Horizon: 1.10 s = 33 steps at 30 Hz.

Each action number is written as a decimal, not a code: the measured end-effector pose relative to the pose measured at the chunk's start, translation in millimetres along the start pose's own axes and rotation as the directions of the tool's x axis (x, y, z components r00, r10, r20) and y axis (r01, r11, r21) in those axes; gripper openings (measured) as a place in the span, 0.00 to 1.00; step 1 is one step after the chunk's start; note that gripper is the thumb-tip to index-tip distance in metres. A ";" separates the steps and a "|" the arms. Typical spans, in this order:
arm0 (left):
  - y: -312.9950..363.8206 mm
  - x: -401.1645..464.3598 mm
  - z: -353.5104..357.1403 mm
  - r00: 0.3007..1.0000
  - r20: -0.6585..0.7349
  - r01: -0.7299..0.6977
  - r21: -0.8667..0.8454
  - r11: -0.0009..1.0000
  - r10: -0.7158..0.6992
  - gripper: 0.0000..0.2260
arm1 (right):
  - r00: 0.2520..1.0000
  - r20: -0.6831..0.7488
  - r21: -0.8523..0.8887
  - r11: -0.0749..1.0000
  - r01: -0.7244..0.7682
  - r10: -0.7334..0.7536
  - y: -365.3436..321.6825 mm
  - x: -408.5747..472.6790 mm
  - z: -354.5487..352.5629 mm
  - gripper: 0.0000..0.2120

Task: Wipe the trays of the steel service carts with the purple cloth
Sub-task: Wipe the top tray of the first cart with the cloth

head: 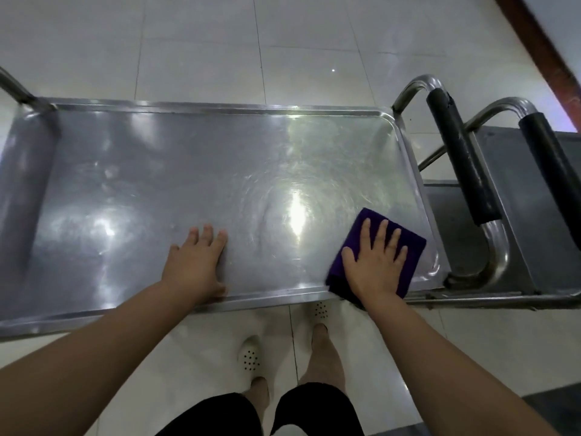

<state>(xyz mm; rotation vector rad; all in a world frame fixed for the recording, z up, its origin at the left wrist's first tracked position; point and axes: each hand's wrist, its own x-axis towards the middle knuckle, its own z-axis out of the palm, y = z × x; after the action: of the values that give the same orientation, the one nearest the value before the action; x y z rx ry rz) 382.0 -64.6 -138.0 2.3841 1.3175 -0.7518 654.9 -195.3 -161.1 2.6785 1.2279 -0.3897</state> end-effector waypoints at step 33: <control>-4.2 0.5 0.3 1.000 0.014 -0.016 -0.053 0.998 0.016 0.48 | 0.974 -0.059 -0.036 0.976 0.215 -0.217 34.3 75.3 -18.8 0.36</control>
<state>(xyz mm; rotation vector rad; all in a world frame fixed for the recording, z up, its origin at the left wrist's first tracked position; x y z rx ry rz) 378.6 -62.2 -138.6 2.3409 1.2948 -0.7194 731.3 -158.6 -164.6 2.5585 1.5377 -0.3149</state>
